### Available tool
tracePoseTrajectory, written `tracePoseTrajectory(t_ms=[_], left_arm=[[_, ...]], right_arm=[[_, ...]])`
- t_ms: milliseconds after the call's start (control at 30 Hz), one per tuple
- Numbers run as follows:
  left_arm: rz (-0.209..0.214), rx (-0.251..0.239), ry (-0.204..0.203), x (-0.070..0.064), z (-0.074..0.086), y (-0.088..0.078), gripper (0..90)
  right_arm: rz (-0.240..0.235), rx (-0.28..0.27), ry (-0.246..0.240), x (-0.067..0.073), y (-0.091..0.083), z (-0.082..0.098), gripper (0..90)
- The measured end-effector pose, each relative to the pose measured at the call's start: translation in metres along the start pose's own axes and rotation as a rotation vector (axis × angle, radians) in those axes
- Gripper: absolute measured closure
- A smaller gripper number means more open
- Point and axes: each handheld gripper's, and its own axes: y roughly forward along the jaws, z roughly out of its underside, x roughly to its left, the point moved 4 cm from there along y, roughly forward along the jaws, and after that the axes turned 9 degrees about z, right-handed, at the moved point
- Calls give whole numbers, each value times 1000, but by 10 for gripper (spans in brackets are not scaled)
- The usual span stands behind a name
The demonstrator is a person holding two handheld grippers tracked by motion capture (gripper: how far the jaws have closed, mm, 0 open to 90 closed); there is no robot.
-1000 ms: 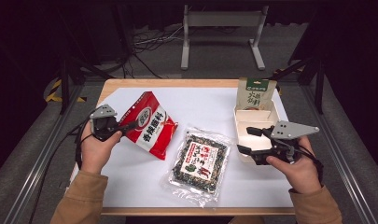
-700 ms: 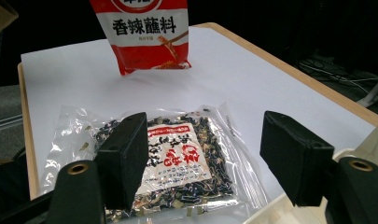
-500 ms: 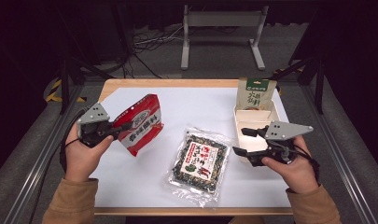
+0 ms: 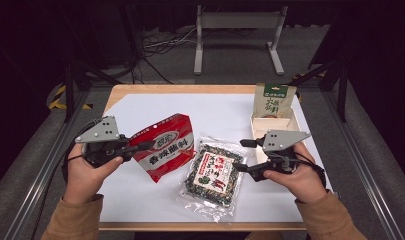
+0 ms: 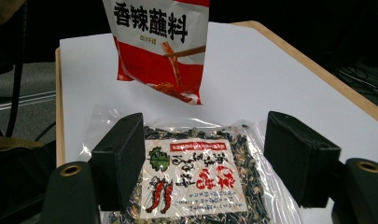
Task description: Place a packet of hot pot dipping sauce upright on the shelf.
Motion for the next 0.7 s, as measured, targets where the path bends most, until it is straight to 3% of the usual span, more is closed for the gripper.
tracePoseTrajectory(t_ms=[167,400,500,700], left_arm=[[72,-13,37,-12,-6,3,887],[130,-24,78,-25,-12,10,887],[171,-24,94,-29,-14,16,887],[215,-10,117,-34,-15,26,888]], right_arm=[[-49,1,-24,8,15,-5,286],[-102,-4,-49,20,33,-8,285],[-152,-4,-59,31,45,-8,294],[-178,-22,-86,41,61,-5,307]])
